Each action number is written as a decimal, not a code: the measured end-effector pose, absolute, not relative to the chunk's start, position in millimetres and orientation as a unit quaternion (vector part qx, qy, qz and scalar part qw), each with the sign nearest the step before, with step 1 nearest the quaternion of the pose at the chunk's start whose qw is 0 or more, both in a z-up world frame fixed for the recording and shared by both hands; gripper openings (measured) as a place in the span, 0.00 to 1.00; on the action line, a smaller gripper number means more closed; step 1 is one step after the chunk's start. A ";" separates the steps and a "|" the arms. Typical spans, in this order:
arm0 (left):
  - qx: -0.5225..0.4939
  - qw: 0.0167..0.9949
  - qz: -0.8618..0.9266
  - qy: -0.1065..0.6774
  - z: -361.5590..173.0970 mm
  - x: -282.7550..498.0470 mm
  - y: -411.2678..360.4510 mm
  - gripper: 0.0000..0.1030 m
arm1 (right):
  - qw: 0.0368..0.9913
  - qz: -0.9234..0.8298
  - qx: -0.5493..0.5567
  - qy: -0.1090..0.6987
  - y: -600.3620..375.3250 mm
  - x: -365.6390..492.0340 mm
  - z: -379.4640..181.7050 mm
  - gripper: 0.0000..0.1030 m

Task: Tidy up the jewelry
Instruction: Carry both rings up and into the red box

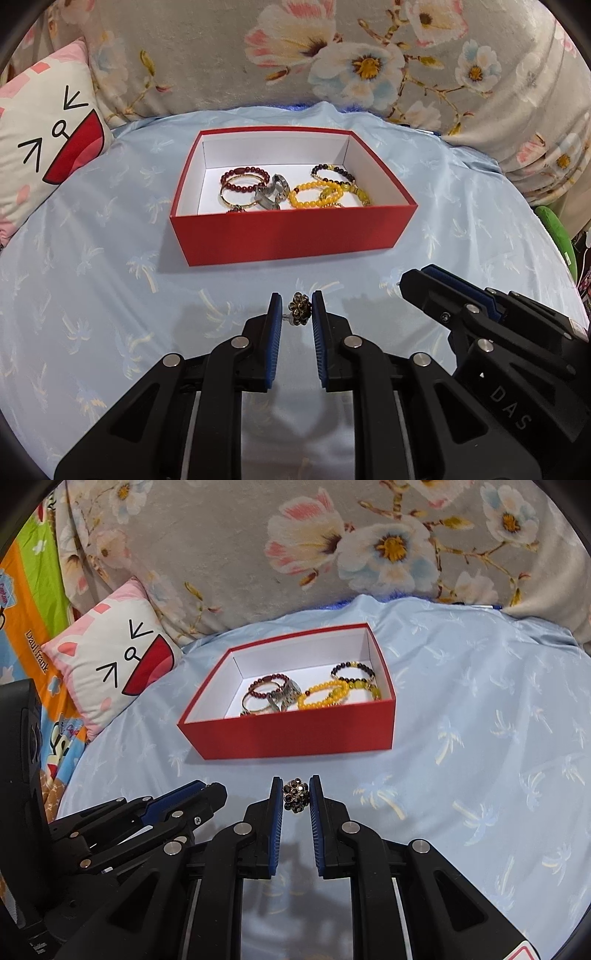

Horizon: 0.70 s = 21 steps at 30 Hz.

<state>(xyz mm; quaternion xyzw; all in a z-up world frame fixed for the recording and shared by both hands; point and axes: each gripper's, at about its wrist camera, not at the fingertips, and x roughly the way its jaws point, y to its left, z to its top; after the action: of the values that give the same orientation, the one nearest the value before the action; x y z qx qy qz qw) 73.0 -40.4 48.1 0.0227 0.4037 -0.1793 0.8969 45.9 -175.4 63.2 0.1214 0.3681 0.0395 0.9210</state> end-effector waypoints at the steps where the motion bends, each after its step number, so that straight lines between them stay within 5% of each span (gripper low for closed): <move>1: 0.026 0.898 -0.176 0.402 49.9 74.8 -41.1 0.15 | 0.922 0.040 0.121 0.366 -175.3 47.2 65.0 0.13; 21: 0.032 0.923 -0.160 0.349 96.4 124.0 -44.8 0.15 | 0.940 0.049 0.109 0.319 -178.4 97.7 106.4 0.13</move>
<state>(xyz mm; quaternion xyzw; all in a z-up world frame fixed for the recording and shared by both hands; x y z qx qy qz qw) 124.0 -44.8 96.4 0.0322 0.3490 -0.1597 0.9229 97.7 -178.4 106.4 0.1091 0.3192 0.0494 0.9401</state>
